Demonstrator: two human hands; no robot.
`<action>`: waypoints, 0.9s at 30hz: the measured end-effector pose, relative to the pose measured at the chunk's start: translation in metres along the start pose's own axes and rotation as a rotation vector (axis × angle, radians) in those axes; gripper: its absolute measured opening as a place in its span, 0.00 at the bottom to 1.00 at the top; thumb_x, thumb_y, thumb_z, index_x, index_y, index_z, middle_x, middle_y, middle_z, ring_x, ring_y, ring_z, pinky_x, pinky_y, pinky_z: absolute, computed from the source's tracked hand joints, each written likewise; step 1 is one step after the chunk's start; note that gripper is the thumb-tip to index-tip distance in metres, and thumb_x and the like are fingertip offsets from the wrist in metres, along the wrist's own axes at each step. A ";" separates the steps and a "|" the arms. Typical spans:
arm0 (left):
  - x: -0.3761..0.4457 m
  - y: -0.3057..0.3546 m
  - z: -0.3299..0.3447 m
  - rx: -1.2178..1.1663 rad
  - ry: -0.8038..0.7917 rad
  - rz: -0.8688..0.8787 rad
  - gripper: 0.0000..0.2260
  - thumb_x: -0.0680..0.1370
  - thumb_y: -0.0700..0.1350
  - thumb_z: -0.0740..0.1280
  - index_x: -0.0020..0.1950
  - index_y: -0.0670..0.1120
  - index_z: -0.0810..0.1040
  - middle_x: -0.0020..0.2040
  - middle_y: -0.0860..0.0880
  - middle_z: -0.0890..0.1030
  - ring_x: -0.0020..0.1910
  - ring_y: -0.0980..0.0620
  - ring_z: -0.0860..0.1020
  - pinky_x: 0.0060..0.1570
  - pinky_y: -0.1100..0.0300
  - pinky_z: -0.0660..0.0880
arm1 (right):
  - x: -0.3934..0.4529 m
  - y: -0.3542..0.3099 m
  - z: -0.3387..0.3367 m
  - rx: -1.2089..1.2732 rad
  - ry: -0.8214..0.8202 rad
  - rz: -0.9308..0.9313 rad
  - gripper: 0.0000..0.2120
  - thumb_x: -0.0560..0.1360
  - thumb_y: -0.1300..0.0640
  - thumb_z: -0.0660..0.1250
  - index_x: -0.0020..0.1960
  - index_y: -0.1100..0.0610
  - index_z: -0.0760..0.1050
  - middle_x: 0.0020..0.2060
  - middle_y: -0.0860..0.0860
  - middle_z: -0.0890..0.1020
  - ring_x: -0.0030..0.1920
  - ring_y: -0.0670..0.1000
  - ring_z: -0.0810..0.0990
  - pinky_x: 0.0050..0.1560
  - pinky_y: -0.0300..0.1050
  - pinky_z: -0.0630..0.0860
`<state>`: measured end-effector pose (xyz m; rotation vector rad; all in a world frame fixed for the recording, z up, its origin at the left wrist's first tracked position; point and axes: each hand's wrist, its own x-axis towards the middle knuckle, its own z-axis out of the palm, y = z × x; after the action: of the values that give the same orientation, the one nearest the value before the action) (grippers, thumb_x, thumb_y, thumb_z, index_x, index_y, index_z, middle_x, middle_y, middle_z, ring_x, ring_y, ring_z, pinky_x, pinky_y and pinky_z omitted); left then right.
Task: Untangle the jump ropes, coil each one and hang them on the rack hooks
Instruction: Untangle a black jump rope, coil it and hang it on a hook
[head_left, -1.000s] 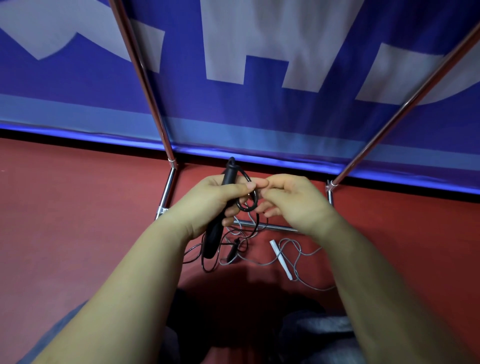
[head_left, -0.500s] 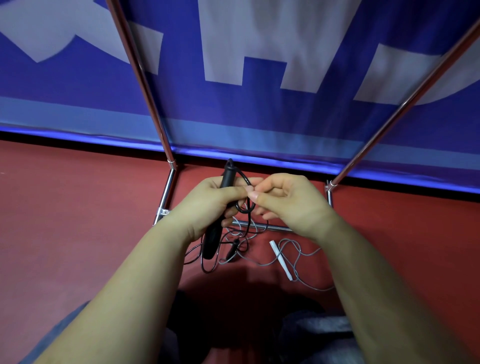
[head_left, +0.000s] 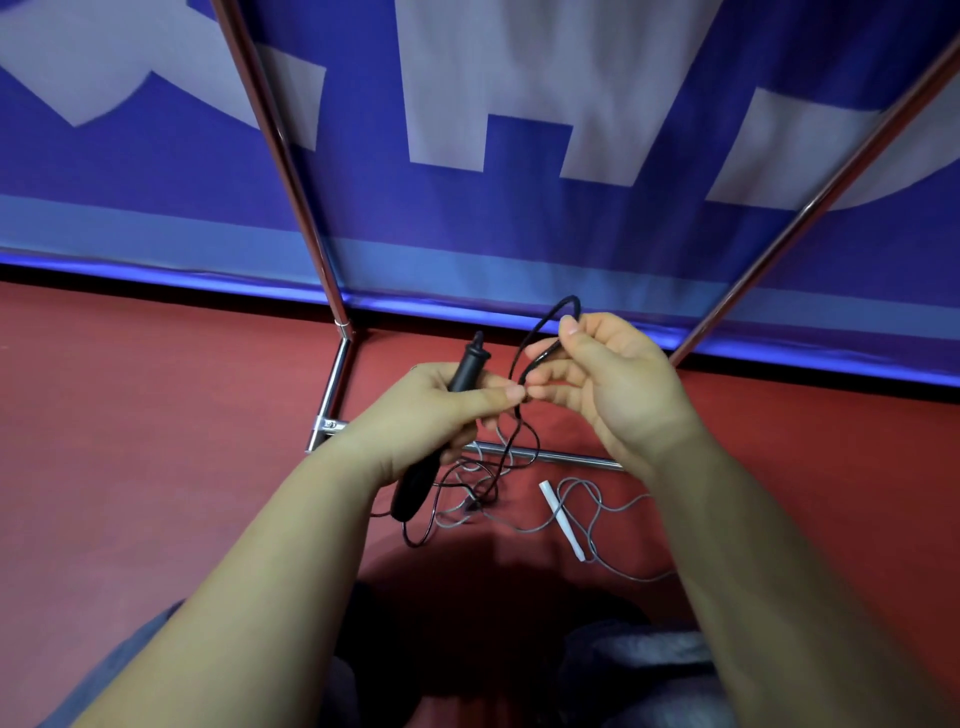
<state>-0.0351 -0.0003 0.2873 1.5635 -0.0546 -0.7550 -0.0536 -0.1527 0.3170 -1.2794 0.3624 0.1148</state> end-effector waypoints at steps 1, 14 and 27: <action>0.000 0.000 -0.001 0.014 -0.009 0.000 0.08 0.70 0.47 0.72 0.43 0.44 0.78 0.26 0.52 0.70 0.22 0.56 0.62 0.21 0.66 0.61 | 0.000 0.000 0.000 0.038 0.003 -0.003 0.09 0.80 0.62 0.56 0.41 0.59 0.67 0.36 0.55 0.78 0.26 0.45 0.77 0.30 0.37 0.77; -0.003 0.017 -0.002 -0.464 0.228 0.148 0.12 0.80 0.45 0.60 0.37 0.44 0.73 0.23 0.52 0.69 0.19 0.59 0.60 0.18 0.68 0.58 | -0.013 0.028 0.008 -0.838 -0.380 0.052 0.07 0.79 0.57 0.60 0.45 0.56 0.75 0.38 0.46 0.80 0.34 0.49 0.78 0.36 0.34 0.72; -0.022 0.001 0.006 0.348 -0.025 0.080 0.14 0.73 0.50 0.72 0.34 0.44 0.74 0.22 0.56 0.65 0.21 0.57 0.62 0.25 0.63 0.59 | -0.023 0.000 -0.006 0.436 -0.014 0.100 0.14 0.81 0.58 0.53 0.40 0.60 0.71 0.28 0.53 0.82 0.24 0.46 0.76 0.26 0.35 0.73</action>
<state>-0.0545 0.0040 0.2980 1.8688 -0.2777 -0.7289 -0.0765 -0.1554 0.3235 -0.8302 0.4139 0.1215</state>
